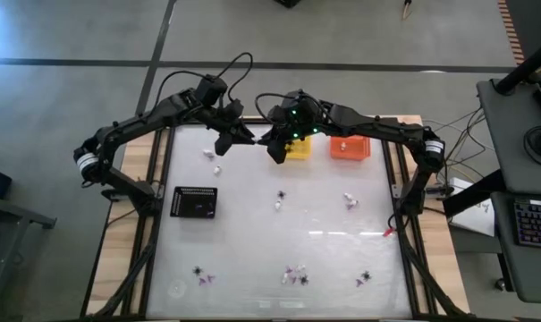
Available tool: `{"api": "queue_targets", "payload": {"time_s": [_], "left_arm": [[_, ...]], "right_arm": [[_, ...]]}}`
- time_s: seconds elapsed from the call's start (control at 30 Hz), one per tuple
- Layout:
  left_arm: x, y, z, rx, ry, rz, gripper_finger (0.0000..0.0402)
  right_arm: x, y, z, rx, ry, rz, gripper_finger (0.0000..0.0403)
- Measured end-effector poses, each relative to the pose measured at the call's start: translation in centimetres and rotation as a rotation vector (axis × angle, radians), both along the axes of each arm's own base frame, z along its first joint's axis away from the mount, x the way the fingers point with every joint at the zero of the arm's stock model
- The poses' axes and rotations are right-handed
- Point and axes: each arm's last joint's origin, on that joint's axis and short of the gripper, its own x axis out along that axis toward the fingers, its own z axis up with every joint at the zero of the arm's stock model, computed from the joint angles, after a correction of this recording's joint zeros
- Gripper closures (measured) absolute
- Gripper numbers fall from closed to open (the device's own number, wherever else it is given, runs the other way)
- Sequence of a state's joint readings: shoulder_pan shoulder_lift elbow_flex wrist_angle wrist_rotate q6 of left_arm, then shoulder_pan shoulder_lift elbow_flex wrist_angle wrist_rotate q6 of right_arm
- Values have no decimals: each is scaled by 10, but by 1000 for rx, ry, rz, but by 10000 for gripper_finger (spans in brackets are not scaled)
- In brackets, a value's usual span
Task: Sort Halloween decoration
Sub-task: Put the white skeleton toy into the orange bin
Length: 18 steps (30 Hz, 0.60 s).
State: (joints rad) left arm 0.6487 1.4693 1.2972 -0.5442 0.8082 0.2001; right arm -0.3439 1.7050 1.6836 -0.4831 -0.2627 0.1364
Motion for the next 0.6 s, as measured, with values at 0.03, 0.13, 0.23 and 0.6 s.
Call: {"api": "queue_targets", "payload": {"time_s": [0.03,0.13,0.23,0.6], "left_arm": [[0,0,0,3,2,4,326],[0,0,0,6,4,8,312],[0,0,0,7,5,9,304],[-1,1,-1,16,15,27,301]], "right_arm": [[0,0,0,-1,2,-2,391],[0,0,-1,-1,7,-3,391],[-1,0,-1,-2,13,-3,391],[-5,1,1,15,36,-9,391]]}}
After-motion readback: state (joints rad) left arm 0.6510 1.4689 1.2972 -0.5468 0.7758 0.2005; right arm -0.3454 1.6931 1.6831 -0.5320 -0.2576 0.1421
